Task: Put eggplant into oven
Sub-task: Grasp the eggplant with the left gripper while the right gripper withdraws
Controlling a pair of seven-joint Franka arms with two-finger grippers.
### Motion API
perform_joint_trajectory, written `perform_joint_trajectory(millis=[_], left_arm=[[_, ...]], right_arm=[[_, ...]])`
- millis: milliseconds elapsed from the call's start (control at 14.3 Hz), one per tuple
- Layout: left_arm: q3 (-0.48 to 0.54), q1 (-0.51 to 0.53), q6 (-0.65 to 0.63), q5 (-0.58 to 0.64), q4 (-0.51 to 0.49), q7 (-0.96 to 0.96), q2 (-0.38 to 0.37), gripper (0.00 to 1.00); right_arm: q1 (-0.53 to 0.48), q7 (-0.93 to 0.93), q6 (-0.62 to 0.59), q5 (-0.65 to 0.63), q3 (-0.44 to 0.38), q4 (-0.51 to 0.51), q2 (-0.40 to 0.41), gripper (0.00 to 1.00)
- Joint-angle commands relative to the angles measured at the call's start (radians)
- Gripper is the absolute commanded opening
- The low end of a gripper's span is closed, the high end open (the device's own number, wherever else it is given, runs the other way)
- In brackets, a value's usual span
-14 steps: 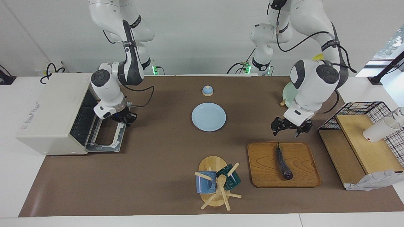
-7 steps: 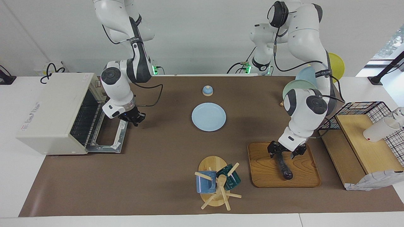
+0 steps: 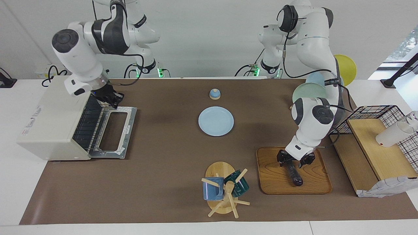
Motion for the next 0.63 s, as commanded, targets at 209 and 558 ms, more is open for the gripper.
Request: perform_joint_trajectory(millis=[209, 558], left_arm=[[0.004, 0.008, -0.032, 0.016, 0.025, 0.017, -0.015, 0.0], [-0.003, -0.023, -0.283, -0.09, 0.135, 0.001, -0.103, 0.0]], right_arm=[[-0.031, -0.098, -0.108, -0.001, 0.007, 0.089, -0.018, 0.26], [-0.025, -0.1, 0.021, 0.053, 0.01, -0.082, -0.088, 0.65]])
